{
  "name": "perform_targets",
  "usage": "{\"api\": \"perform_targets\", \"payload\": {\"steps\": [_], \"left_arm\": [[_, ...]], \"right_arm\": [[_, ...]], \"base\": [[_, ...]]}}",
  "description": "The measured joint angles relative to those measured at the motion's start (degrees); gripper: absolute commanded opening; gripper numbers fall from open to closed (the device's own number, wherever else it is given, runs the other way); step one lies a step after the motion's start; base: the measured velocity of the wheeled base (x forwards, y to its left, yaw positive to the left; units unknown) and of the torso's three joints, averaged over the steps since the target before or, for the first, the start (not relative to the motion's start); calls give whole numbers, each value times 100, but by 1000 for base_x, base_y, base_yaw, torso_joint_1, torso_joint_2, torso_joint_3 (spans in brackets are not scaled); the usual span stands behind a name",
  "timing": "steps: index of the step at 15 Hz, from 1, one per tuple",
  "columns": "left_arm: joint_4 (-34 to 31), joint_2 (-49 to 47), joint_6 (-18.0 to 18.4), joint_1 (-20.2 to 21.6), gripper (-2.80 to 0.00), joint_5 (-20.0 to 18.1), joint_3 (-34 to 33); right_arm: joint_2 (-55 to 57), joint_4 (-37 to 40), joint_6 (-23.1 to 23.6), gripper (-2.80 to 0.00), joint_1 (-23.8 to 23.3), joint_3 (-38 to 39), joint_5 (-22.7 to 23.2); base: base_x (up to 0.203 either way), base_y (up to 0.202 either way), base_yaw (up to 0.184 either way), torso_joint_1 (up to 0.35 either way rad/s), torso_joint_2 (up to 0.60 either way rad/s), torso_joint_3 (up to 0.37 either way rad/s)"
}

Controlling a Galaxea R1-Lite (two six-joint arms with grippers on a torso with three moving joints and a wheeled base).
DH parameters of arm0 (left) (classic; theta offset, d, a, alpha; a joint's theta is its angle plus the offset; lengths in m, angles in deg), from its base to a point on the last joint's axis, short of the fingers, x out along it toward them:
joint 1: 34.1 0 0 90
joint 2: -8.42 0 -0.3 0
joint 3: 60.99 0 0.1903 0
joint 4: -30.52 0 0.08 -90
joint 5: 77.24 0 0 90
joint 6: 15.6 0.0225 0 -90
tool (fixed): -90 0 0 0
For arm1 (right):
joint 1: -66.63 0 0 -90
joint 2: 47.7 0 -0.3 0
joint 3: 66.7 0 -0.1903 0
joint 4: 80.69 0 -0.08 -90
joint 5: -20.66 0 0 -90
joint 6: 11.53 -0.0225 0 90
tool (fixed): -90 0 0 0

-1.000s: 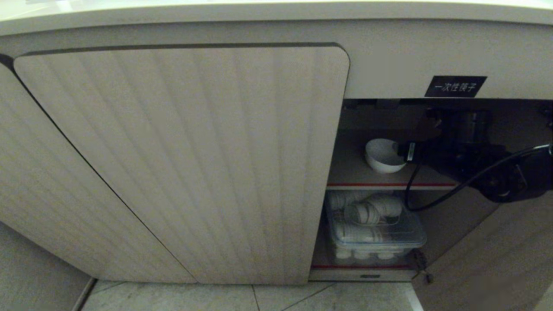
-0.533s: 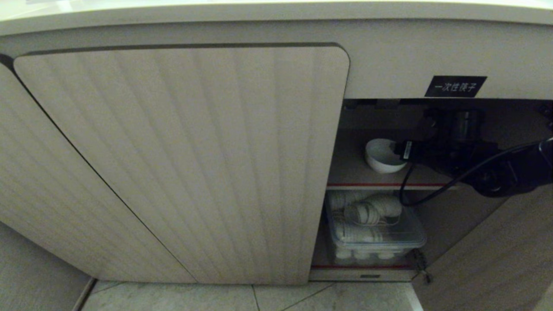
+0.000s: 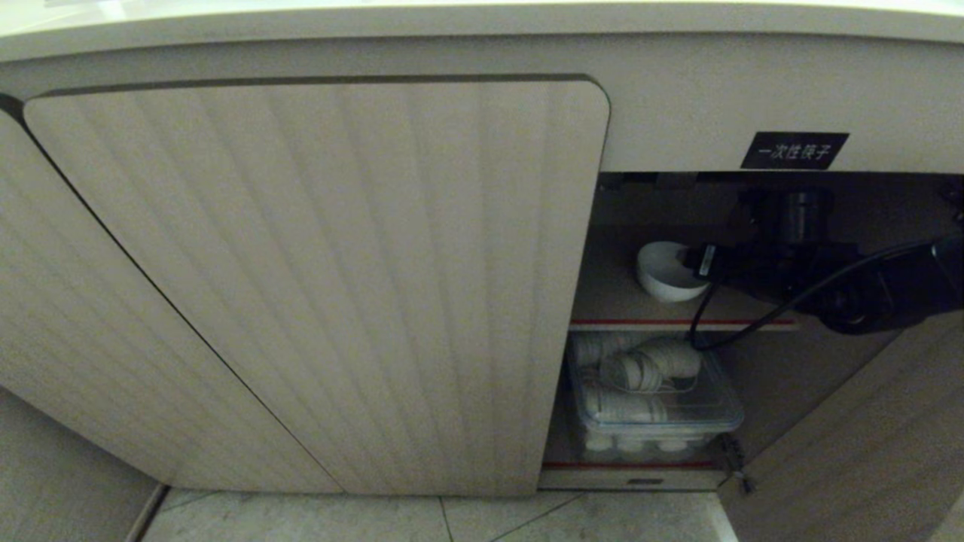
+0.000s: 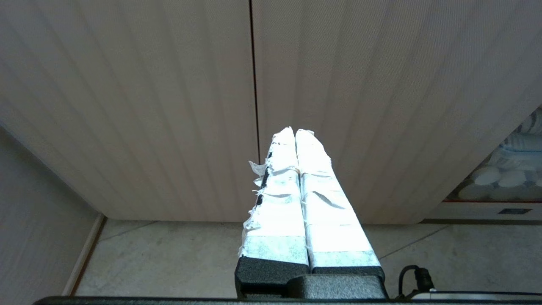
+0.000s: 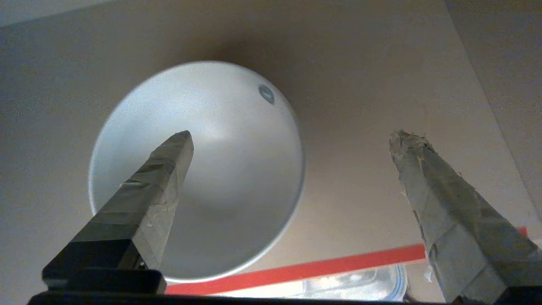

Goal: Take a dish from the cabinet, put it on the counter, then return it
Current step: Take the bowl from the cabinet

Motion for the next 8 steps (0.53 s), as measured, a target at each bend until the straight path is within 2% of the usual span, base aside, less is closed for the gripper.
{"api": "perform_targets", "payload": {"steps": [8], "left_arm": [[0,0,1,0,-280,0,-1]], "right_arm": [[-9,57,-27,0,0,-39,-21]], "base": [[0,0,0,0,0,0]]}}
